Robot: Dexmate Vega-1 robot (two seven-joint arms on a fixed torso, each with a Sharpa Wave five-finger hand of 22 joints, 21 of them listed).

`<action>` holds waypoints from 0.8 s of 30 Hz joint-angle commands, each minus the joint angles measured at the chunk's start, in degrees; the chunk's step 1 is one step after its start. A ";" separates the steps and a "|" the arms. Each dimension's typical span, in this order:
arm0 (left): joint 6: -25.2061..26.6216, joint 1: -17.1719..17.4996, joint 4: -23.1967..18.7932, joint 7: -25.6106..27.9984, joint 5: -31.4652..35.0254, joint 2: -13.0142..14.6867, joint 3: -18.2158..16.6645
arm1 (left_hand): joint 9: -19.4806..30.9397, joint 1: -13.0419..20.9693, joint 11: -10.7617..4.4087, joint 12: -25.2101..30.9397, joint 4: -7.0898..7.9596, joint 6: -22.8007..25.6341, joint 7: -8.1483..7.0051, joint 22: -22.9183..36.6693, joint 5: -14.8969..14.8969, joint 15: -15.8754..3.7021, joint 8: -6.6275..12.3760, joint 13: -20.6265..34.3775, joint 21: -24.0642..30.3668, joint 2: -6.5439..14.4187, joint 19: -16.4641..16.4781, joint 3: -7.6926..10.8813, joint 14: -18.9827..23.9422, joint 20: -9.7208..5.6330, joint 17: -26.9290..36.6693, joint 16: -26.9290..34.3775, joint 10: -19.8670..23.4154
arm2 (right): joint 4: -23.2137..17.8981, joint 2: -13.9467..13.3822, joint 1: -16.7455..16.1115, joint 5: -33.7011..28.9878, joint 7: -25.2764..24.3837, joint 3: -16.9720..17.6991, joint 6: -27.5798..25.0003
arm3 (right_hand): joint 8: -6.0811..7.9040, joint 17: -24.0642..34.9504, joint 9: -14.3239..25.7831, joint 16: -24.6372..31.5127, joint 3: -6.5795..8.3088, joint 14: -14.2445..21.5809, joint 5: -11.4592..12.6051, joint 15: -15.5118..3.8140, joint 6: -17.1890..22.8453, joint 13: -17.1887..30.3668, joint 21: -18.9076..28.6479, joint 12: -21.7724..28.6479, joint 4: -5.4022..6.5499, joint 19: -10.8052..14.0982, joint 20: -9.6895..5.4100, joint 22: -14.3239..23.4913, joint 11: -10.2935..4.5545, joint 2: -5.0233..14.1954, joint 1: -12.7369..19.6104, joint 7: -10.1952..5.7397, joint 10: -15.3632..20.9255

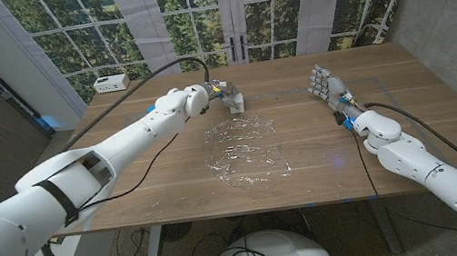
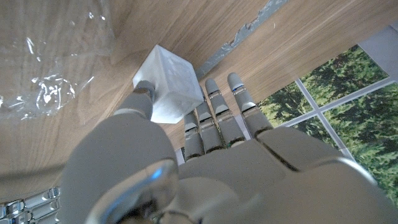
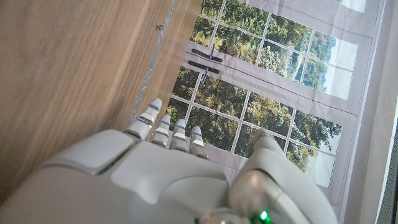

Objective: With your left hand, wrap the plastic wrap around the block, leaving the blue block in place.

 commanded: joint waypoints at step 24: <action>6.15 7.10 -14.28 9.76 4.12 5.60 -5.23 | 3.73 13.52 -4.14 10.12 0.77 18.38 1.22 0.44 0.74 -6.39 7.38 6.49 2.80 4.32 1.60 2.31 8.62 -1.59 0.77 2.90 17.84 | -3.43 -1.34 -0.92 -0.86 -1.71 0.11 -1.68 | -0.15 0.22 0.27 0.09 -0.17 0.64 -0.15 0.38 0.64 0.06 0.16 -0.23 -0.16 0.47 0.19 0.18 0.17 0.52 -0.34 -0.32 0.91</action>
